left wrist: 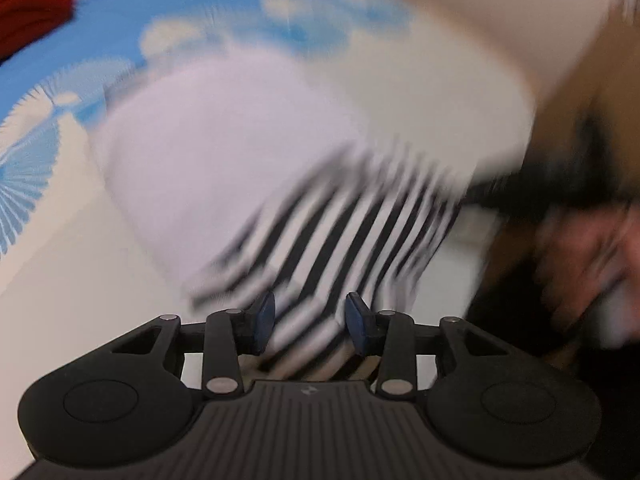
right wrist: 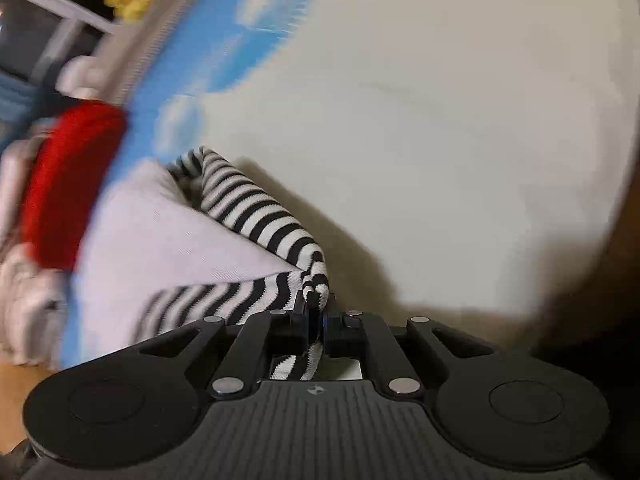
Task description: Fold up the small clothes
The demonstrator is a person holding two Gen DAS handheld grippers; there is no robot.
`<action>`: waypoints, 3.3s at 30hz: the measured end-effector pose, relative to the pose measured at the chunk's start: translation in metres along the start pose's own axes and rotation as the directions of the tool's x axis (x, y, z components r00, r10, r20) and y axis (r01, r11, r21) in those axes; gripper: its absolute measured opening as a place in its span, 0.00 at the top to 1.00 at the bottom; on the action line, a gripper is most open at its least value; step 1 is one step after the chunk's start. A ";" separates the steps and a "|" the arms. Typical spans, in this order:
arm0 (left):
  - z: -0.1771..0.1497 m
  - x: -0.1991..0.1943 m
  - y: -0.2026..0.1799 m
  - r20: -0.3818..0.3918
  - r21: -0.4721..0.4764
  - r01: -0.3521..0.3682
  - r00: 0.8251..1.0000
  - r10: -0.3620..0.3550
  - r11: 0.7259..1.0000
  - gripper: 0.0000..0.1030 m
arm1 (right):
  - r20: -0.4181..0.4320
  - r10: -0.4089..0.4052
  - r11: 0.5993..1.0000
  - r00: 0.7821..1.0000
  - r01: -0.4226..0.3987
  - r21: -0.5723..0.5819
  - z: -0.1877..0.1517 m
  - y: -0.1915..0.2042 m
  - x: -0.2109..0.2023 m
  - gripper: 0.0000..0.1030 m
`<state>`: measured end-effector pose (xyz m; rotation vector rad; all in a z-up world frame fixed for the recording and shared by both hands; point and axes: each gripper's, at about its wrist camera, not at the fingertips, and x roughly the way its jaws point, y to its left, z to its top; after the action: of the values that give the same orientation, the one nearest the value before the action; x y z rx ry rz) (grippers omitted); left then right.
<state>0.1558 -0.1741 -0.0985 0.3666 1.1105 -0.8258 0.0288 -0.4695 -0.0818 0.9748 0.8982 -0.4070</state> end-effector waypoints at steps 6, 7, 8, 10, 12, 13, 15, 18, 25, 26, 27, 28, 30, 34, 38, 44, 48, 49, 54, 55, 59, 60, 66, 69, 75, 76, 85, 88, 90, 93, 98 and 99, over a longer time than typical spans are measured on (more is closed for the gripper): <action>-0.002 0.019 0.010 -0.048 -0.035 -0.022 0.999 0.020 0.999 0.57 | 0.060 -0.009 0.985 0.998 0.019 -0.171 0.013 0.039 -0.020 0.85; -0.002 0.018 0.012 -0.049 -0.049 -0.020 0.999 0.018 0.999 0.57 | 0.097 -0.013 0.977 0.995 0.033 -0.211 0.018 0.049 -0.026 0.80; -0.004 0.017 0.013 -0.050 -0.051 -0.022 0.999 0.020 0.998 0.57 | 0.135 -0.003 0.966 0.991 0.037 -0.256 0.022 0.060 -0.031 0.74; -0.006 0.016 0.009 -0.051 -0.034 -0.033 0.998 0.031 0.999 0.57 | 0.176 0.052 0.935 0.983 0.014 -0.353 0.032 0.086 -0.036 0.64; -0.009 0.015 0.002 -0.050 -0.016 -0.047 0.998 0.046 0.999 0.57 | 0.173 0.115 0.890 0.978 -0.024 -0.455 0.045 0.115 -0.031 0.49; -0.009 0.016 0.000 -0.048 -0.016 -0.050 0.998 0.050 0.999 0.57 | 0.152 0.143 0.867 0.978 -0.050 -0.496 0.052 0.128 -0.025 0.40; -0.009 0.019 0.001 -0.047 -0.025 -0.056 0.997 0.055 0.998 0.56 | 0.079 0.187 0.818 0.979 -0.110 -0.564 0.064 0.151 -0.005 0.33; -0.010 0.018 -0.002 -0.047 -0.046 -0.060 0.997 0.058 0.997 0.55 | -0.019 0.188 0.781 0.982 -0.161 -0.603 0.076 0.178 0.036 0.32; -0.010 0.013 0.001 -0.052 -0.039 -0.051 0.997 0.049 0.998 0.52 | -0.162 0.180 0.849 0.970 -0.237 -0.472 0.088 0.181 0.108 0.33; -0.010 0.013 0.001 -0.052 -0.038 -0.049 0.998 0.047 0.998 0.52 | -0.168 0.192 0.844 0.967 -0.250 -0.474 0.083 0.181 0.104 0.43; -0.010 0.013 0.002 -0.052 -0.037 -0.047 0.998 0.045 0.998 0.51 | -0.165 0.196 0.831 0.967 -0.253 -0.496 0.083 0.184 0.106 0.58; -0.009 0.012 0.003 -0.050 -0.037 -0.049 0.998 0.047 0.998 0.51 | -0.158 0.204 0.815 0.966 -0.257 -0.519 0.080 0.186 0.102 0.81; -0.008 0.010 0.003 -0.041 -0.039 -0.050 0.998 0.048 0.998 0.51 | -0.115 0.261 0.788 0.958 -0.281 -0.549 0.081 0.189 0.090 0.87; -0.004 0.006 0.001 -0.021 -0.041 -0.047 0.999 0.046 0.998 0.51 | -0.058 0.340 0.759 0.939 -0.310 -0.572 0.084 0.190 0.069 0.89; -0.005 0.007 -0.005 -0.019 -0.028 -0.057 0.998 0.057 0.998 0.51 | -0.068 0.010 0.857 0.998 -0.044 -0.513 0.091 0.167 0.114 0.86; -0.009 0.006 -0.001 -0.027 -0.056 -0.071 0.997 0.069 0.996 0.49 | 0.030 0.038 0.844 0.999 -0.016 -0.537 0.095 0.172 0.083 0.53; -0.008 0.004 -0.003 -0.023 -0.054 -0.080 0.997 0.079 0.995 0.49 | 0.047 0.185 0.818 0.982 -0.128 -0.562 0.104 0.163 0.044 0.53; -0.007 0.004 -0.003 -0.022 -0.053 -0.079 0.997 0.078 0.995 0.49 | 0.030 0.224 0.788 0.974 -0.163 -0.593 0.102 0.162 0.034 0.53; 0.000 -0.010 -0.001 0.013 -0.063 -0.059 0.998 0.060 0.996 0.49 | -0.184 0.228 0.555 0.956 -0.283 -0.783 0.074 0.144 0.016 0.54; 0.003 -0.015 0.001 0.029 -0.071 -0.051 0.998 0.053 0.996 0.48 | -0.225 0.146 0.508 0.963 -0.268 -0.819 0.064 0.137 0.024 0.56; 0.015 -0.034 0.018 0.121 -0.139 -0.065 0.989 0.082 0.988 0.48 | -0.195 -0.135 0.300 0.972 -0.147 -0.942 0.023 0.108 0.050 0.58; 0.018 -0.037 0.023 0.150 -0.162 -0.068 0.984 0.093 0.984 0.48 | -0.188 -0.124 0.290 0.974 -0.146 -0.946 0.022 0.107 0.048 0.58; 0.026 -0.017 0.042 0.202 -0.266 -0.105 0.966 0.162 0.958 0.48 | -0.227 -0.122 0.357 0.966 -0.171 -0.918 0.037 0.106 0.053 0.59; 0.022 0.020 0.043 0.041 -0.244 -0.184 0.979 0.200 0.952 0.39 | -0.244 -0.135 0.366 0.960 -0.180 -0.913 0.040 0.112 0.059 0.59; 0.030 0.000 0.062 0.125 -0.376 -0.142 0.972 0.201 0.916 0.17 | -0.323 0.063 0.640 0.944 -0.287 -0.713 0.079 0.114 0.042 0.54; 0.030 -0.003 0.069 0.138 -0.428 -0.136 0.967 0.214 0.893 0.11 | -0.318 0.099 0.668 0.943 -0.300 -0.681 0.085 0.115 0.040 0.44; 0.010 0.041 0.121 0.102 -0.752 0.041 0.993 0.056 0.658 0.00 | -0.283 -0.016 0.759 0.959 -0.173 -0.628 0.089 0.121 0.081 0.23; 0.004 0.055 0.126 0.133 -0.793 0.120 0.991 -0.022 0.598 0.00 | -0.309 -0.060 0.772 0.949 -0.153 -0.618 0.084 0.121 0.094 0.23; 0.007 0.056 0.127 0.161 -0.788 0.154 0.986 -0.041 0.596 0.09 | -0.326 -0.061 0.791 0.943 -0.154 -0.592 0.086 0.123 0.096 0.25; 0.013 0.052 0.130 0.179 -0.776 0.166 0.983 -0.040 0.608 0.36 | -0.335 -0.038 0.806 0.941 -0.170 -0.568 0.085 0.131 0.098 0.57; 0.030 0.011 0.129 0.202 -0.710 0.074 0.974 0.101 0.700 0.52 | -0.266 -0.031 0.765 0.963 -0.149 -0.626 0.069 0.164 0.097 0.84; 0.032 -0.001 0.132 0.197 -0.706 0.042 0.971 0.139 0.707 0.52 | -0.268 -0.009 0.775 0.963 -0.163 -0.611 0.068 0.170 0.098 0.86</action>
<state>0.2743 -0.1072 -0.1018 -0.3519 1.0992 -0.3238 0.2303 -0.4291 -0.0524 0.4347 1.1266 0.1117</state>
